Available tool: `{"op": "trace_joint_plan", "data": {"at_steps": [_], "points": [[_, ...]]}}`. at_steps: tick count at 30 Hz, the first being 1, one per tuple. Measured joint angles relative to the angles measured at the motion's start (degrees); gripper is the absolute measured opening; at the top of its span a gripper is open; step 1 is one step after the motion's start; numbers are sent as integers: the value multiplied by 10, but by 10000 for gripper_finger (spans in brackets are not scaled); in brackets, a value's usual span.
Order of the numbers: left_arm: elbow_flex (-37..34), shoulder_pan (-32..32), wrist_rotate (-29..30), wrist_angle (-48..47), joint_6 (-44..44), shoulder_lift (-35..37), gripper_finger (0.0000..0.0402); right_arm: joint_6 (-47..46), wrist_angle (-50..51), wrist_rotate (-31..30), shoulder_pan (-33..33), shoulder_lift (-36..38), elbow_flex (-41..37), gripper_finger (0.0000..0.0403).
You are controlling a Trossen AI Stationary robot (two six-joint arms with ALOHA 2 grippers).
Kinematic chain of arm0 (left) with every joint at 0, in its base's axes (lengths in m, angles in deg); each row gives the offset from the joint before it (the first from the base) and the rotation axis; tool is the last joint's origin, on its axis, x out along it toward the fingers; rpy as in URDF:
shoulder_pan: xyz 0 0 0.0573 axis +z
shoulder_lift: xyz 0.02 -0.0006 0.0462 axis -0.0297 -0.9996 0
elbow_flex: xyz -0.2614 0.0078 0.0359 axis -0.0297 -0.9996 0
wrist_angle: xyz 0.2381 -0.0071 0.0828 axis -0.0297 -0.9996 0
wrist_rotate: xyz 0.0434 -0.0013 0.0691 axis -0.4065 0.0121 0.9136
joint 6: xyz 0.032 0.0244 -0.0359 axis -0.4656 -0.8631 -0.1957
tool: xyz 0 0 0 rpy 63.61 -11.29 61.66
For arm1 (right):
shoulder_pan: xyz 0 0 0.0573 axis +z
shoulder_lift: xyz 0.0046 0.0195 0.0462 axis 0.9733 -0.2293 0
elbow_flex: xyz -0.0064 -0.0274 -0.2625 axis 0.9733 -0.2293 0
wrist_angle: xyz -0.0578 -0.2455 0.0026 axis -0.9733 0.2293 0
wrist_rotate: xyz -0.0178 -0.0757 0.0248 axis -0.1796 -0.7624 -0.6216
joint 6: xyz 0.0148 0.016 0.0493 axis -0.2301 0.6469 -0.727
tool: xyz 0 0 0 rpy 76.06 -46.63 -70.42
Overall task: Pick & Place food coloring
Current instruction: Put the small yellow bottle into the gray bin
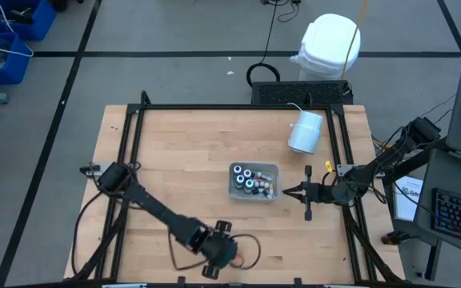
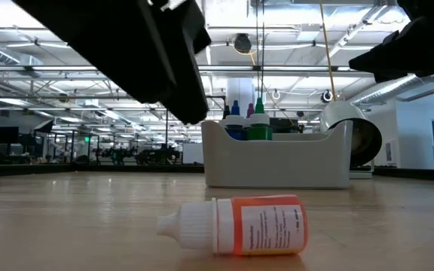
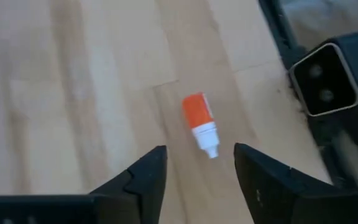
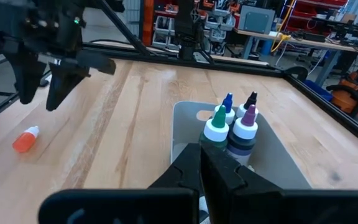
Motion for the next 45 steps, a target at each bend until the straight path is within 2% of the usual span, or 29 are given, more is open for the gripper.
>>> {"op": "trace_joint_plan", "data": {"at_steps": [3,10,14,20,31,34,42,45], "points": [[-2,-14,48,1,12,0,195,-2,0,0,0,0,0,4],[-2,-22,59,9,82,-12,196,-13,0,0,0,0,0,4],[7,-22,42,22,99,-48,196,-13,-1,0,0,0,0,4],[59,-19,34,10,83,-103,196,-13,-2,0,0,0,0,4],[71,10,31,-61,76,-110,190,-13,-1,0,0,0,0,4],[71,12,26,-74,71,-109,171,-13,0,0,0,0,0,4],[70,12,5,-64,6,-110,71,-11,0,0,0,0,0,4],[70,13,1,-58,-7,-110,50,-11,0,0,0,0,0,4]]}}
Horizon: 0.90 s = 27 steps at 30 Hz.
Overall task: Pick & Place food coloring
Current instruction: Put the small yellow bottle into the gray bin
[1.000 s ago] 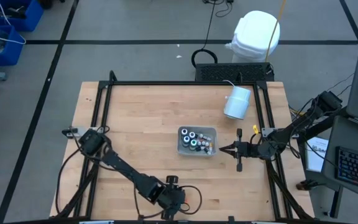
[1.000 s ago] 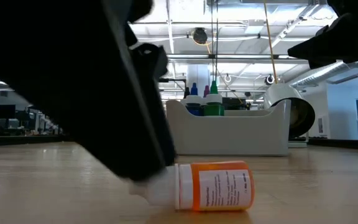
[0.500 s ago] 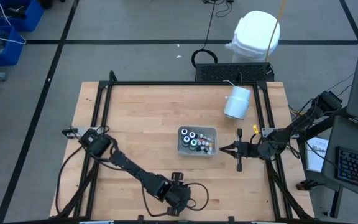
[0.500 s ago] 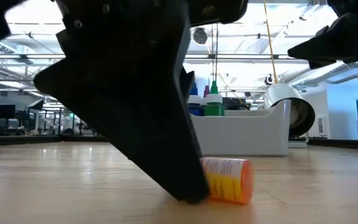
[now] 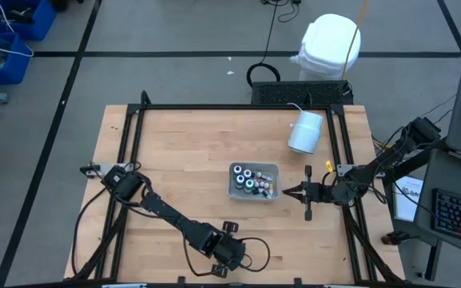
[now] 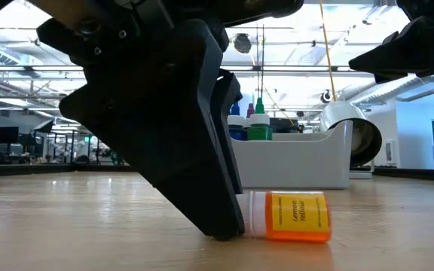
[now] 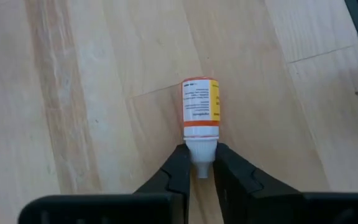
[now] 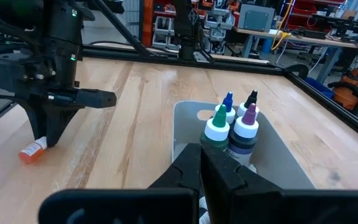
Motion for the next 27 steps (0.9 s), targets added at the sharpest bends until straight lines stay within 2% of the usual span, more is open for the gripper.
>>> {"op": "trace_joint_plan", "data": {"at_steps": [6,14,17,21,27], "points": [[0,-1,15,2,-13,0,50,0,0,0,0,0,0,4],[-5,-3,98,-48,-34,34,52,0,-5,0,0,0,0,4],[-3,-5,139,-76,-32,63,53,-3,-38,3,0,0,0,4],[-3,-9,193,-110,-31,92,54,78,-114,47,6,-10,0,4],[-2,-8,231,-102,-47,150,54,204,-220,61,23,-102,22,8]]}}
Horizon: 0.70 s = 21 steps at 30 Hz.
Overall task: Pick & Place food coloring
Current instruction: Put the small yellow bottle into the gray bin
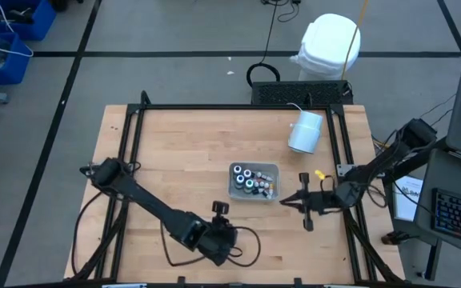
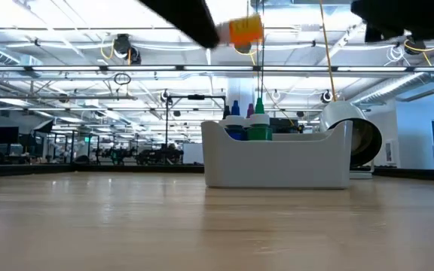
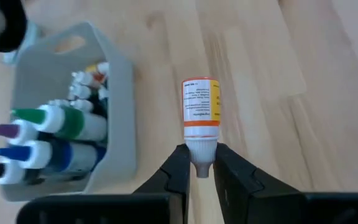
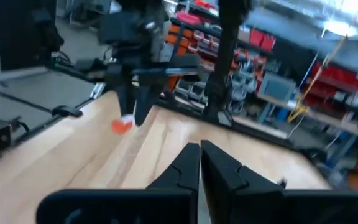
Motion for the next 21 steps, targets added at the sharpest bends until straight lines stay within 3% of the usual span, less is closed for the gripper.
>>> {"op": "trace_joint_plan", "data": {"at_steps": [6,12,18,21], "points": [[0,17,1,8,-26,54,55,125,-1,1,2,-136,110,73],[0,43,-43,9,-25,84,55,257,3,-7,2,-267,231,163],[0,52,-72,5,-36,86,55,372,1,-155,2,-358,298,217],[0,52,-72,5,-36,86,56,406,-15,-169,-3,-390,315,227]]}}
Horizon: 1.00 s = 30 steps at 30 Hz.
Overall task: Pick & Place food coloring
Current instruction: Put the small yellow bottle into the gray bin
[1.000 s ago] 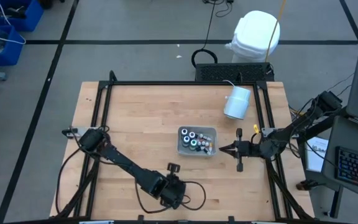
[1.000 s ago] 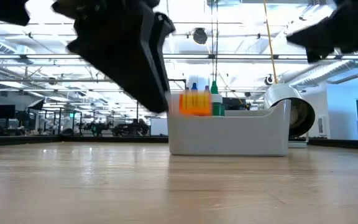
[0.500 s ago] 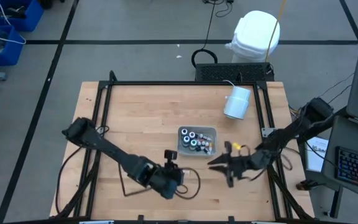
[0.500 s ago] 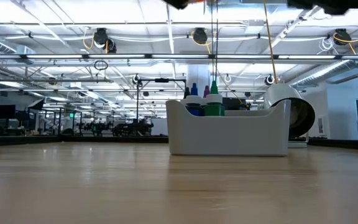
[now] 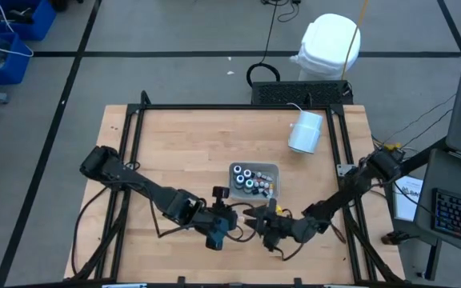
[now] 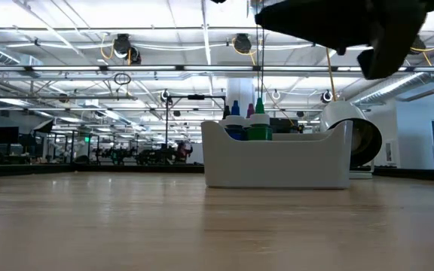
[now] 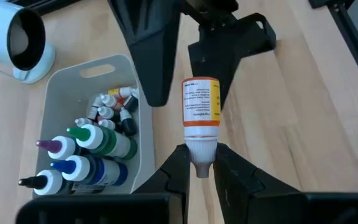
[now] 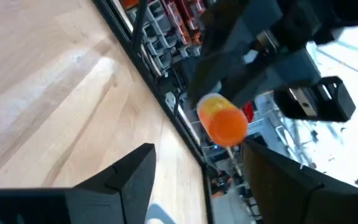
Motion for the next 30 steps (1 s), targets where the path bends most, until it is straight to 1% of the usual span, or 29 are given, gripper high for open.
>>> {"op": "trace_joint_plan", "data": {"at_steps": [2,4,6,7,15,19,20,25,30], "points": [[0,0,0,-2,0,0,56,15,-29,-10,-5,-14,9,227],[0,0,0,-2,0,0,56,33,-65,-39,-9,-23,16,224],[0,0,-2,-2,2,0,56,45,-78,-57,-12,-27,16,218],[0,0,-6,-4,3,0,56,45,-76,-57,-12,-28,16,215],[0,2,-10,-15,7,0,56,66,-61,-33,1,-27,16,188],[0,6,-9,-22,15,0,56,66,-48,18,2,-27,16,170],[0,7,-10,-23,15,0,56,65,-49,22,2,-27,16,166],[0,7,-10,-26,14,0,56,63,-47,16,0,-27,16,148],[0,7,-10,-30,15,-1,56,59,-47,18,-4,-27,16,140]]}}
